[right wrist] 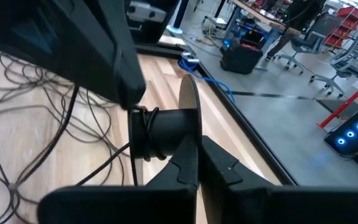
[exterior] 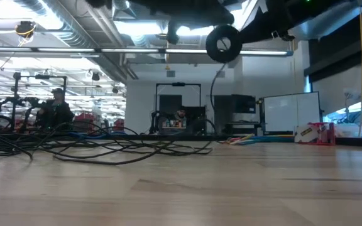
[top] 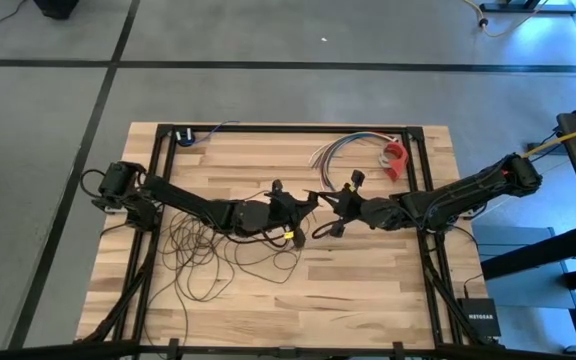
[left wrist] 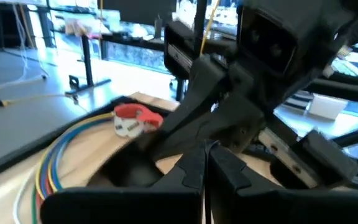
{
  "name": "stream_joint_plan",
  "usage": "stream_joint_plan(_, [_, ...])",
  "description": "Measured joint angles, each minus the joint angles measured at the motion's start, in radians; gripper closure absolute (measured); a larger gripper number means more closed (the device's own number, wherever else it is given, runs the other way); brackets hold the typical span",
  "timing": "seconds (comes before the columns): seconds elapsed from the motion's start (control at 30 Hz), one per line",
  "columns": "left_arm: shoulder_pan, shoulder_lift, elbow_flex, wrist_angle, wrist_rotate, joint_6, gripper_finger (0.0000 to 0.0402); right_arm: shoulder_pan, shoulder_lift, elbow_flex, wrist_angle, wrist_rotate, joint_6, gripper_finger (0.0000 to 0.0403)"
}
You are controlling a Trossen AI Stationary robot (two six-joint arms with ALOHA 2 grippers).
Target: Coiling cords
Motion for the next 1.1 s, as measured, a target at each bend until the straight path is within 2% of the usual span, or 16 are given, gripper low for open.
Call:
stream_joint_plan(0.1, [-0.018, 0.001, 0.036, -0.072, -0.067, 0.036, 0.0401, 0.000, 0.001, 0.000, 0.030, 0.003, 0.000, 0.0400])
stream_joint_plan(0.27, [-0.066, 0.003, 0.095, -0.166, -0.309, 0.106, 0.0401, -0.014, 0.002, 0.000, 0.077, 0.034, 0.024, 0.0400])
stream_joint_plan(0.37, [-0.090, 0.006, 0.131, -0.167, -0.447, 0.190, 0.0401, -0.042, 0.002, 0.000, 0.081, 0.009, 0.055, 0.0400])
stream_joint_plan(0.43, [-0.096, 0.006, 0.150, -0.167, -0.486, 0.225, 0.0401, -0.062, 0.001, 0.000, 0.094, -0.023, 0.076, 0.0400])
stream_joint_plan(0.6, [-0.095, 0.023, 0.156, -0.149, -0.486, 0.218, 0.0401, -0.088, 0.001, -0.002, 0.142, -0.078, 0.086, 0.0401])
stream_joint_plan(0.8, [-0.052, 0.066, 0.157, -0.042, -0.366, 0.199, 0.0402, -0.087, 0.011, -0.003, 0.187, -0.077, 0.072, 0.0401])
stream_joint_plan(0.93, [-0.027, 0.066, 0.157, -0.025, -0.351, 0.193, 0.0402, -0.106, 0.027, -0.002, 0.199, -0.071, 0.074, 0.0401])
stream_joint_plan(1.1, [-0.003, 0.096, 0.160, -0.021, -0.233, 0.165, 0.0402, -0.141, 0.042, -0.003, 0.219, -0.125, 0.072, 0.0401])
